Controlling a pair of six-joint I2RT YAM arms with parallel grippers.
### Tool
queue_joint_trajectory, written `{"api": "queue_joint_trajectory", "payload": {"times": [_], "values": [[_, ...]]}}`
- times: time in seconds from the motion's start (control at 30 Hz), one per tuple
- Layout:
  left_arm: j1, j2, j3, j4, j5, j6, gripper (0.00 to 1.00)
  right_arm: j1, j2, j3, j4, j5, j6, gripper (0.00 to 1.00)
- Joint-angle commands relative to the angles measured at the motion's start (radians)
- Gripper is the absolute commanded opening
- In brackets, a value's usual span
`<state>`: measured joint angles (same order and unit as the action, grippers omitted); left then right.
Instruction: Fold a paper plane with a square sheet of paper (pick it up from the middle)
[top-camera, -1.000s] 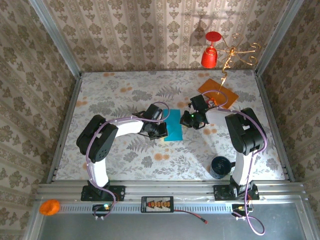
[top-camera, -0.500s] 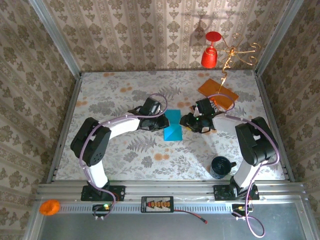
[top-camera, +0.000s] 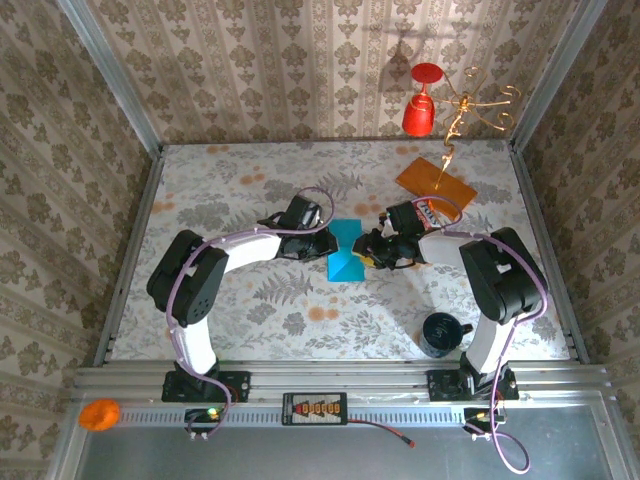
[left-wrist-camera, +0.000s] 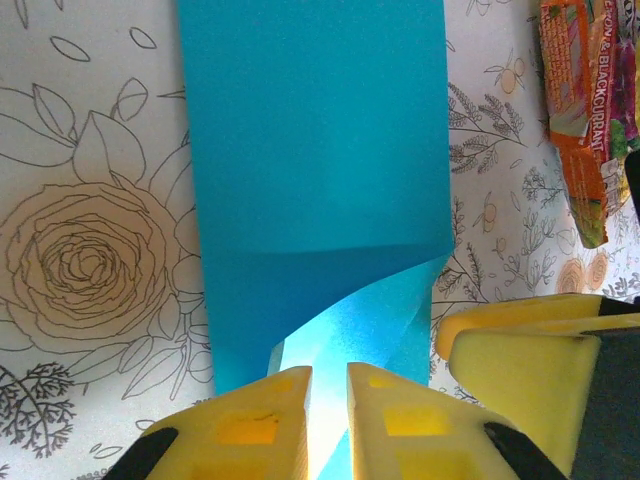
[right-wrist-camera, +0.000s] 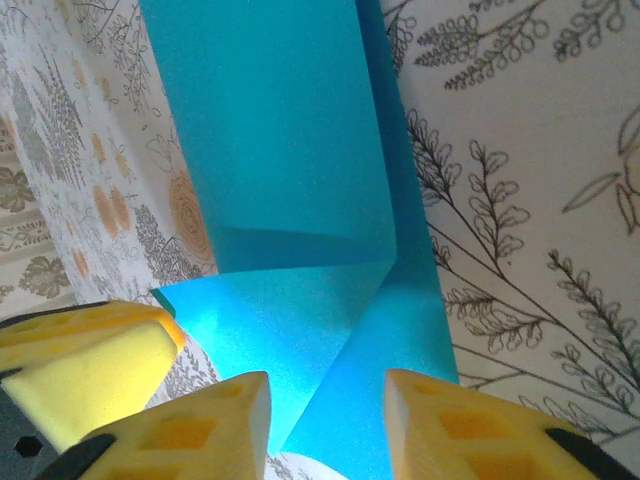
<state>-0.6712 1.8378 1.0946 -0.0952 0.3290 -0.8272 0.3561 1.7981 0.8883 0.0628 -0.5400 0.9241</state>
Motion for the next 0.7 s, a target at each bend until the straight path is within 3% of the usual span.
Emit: {"api": "queue_joint_trajectory", "payload": {"times": [0.0,0.47,0.67], "values": [[0.007,0.003,0.0,0.019,0.015,-0.006,0.17,0.01,0.025,-0.011,0.031,-0.028,0.036,0.32],[0.012,0.003,-0.007,0.021,0.011,-0.008,0.17,0.026,0.052,-0.003,0.081,-0.051,0.067,0.28],[0.017,0.01,-0.016,0.018,0.002,-0.012,0.17,0.028,0.038,-0.024,0.066,-0.005,0.074,0.28]]}}
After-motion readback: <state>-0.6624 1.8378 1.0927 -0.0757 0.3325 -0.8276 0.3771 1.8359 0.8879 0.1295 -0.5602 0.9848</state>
